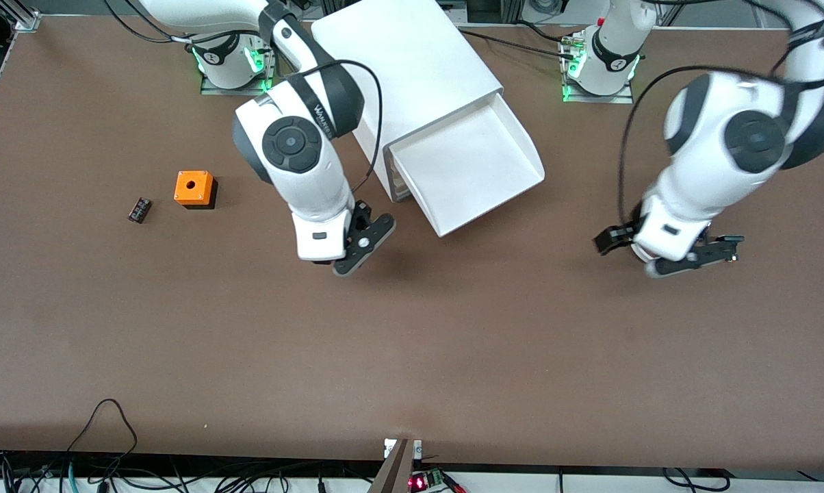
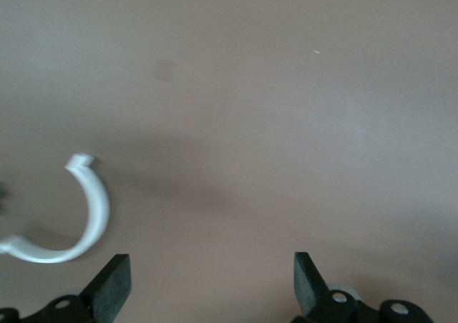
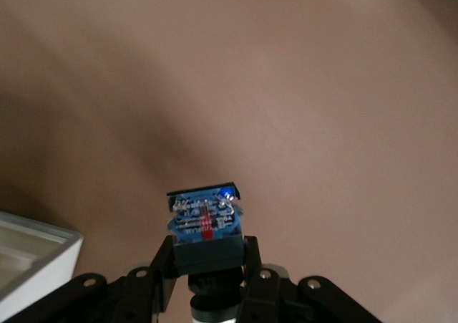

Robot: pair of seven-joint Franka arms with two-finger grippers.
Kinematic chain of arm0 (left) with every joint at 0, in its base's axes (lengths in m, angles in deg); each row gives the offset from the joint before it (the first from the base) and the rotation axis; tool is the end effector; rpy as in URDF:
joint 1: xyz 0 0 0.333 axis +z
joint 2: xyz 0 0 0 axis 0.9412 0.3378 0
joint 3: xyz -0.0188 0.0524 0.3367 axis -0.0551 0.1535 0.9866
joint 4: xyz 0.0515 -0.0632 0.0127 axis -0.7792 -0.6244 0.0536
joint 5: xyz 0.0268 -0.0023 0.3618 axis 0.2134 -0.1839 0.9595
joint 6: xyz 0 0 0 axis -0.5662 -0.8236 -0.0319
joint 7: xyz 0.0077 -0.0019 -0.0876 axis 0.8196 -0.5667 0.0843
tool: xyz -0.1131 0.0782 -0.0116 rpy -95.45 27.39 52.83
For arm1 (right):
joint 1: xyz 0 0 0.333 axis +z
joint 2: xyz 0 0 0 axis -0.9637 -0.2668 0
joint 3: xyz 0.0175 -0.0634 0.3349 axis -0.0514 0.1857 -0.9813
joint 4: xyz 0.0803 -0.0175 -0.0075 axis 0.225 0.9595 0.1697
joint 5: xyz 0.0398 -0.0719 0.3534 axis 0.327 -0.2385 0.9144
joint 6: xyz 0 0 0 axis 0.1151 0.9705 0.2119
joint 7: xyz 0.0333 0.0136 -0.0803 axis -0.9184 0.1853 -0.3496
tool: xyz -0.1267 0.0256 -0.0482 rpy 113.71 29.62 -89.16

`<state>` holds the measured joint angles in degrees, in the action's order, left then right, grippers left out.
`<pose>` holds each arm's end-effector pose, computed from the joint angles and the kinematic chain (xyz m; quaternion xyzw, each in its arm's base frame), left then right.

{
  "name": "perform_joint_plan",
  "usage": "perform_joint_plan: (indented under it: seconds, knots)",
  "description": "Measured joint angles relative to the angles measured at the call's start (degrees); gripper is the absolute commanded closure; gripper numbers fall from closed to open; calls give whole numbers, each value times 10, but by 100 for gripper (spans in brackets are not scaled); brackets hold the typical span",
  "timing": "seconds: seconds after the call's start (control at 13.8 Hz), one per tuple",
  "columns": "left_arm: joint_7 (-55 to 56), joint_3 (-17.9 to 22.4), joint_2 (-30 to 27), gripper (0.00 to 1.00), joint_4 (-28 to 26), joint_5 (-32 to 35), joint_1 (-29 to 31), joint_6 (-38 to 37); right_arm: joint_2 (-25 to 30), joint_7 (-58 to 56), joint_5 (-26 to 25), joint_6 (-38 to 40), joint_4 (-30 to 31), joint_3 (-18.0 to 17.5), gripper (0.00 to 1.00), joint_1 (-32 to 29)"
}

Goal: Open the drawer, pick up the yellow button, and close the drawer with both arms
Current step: 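Carry the button toward the orange box while the left gripper reaches the drawer, then push the drawer shut with the left gripper while the right gripper lowers the button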

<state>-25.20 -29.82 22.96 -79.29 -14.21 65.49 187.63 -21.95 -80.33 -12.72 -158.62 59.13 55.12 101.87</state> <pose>0.5825 -0.1485 0.4191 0.9864 0.1638 0.0107 0.0012 0.6022 0.3723 0.4047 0.9271 0.3741 0.0181 0.0138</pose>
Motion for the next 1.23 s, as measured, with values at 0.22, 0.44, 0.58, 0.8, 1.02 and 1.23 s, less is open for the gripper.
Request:
perform_joint_plan:
  seconds: [0.22,0.44,0.58,0.8,1.02,1.23]
  knots:
    - [81,-30,7,0,-71,0,-8,95,24,27,0,-2,71,32,75,-18]
    - [143,-53,6,0,-109,0,-16,129,51,48,0,-29,149,53,76,-54]
    - [179,-81,5,0,-119,-4,-18,129,66,48,0,-44,193,59,76,-101]
    - [196,-127,-6,0,-134,-10,-21,129,74,40,0,-49,231,60,76,-181]
    - [196,-173,-27,0,-166,-11,-22,129,79,22,0,-65,268,59,76,-218]
    - [197,-226,-51,0,-196,-11,-22,129,91,-14,0,-161,348,59,76,-237]
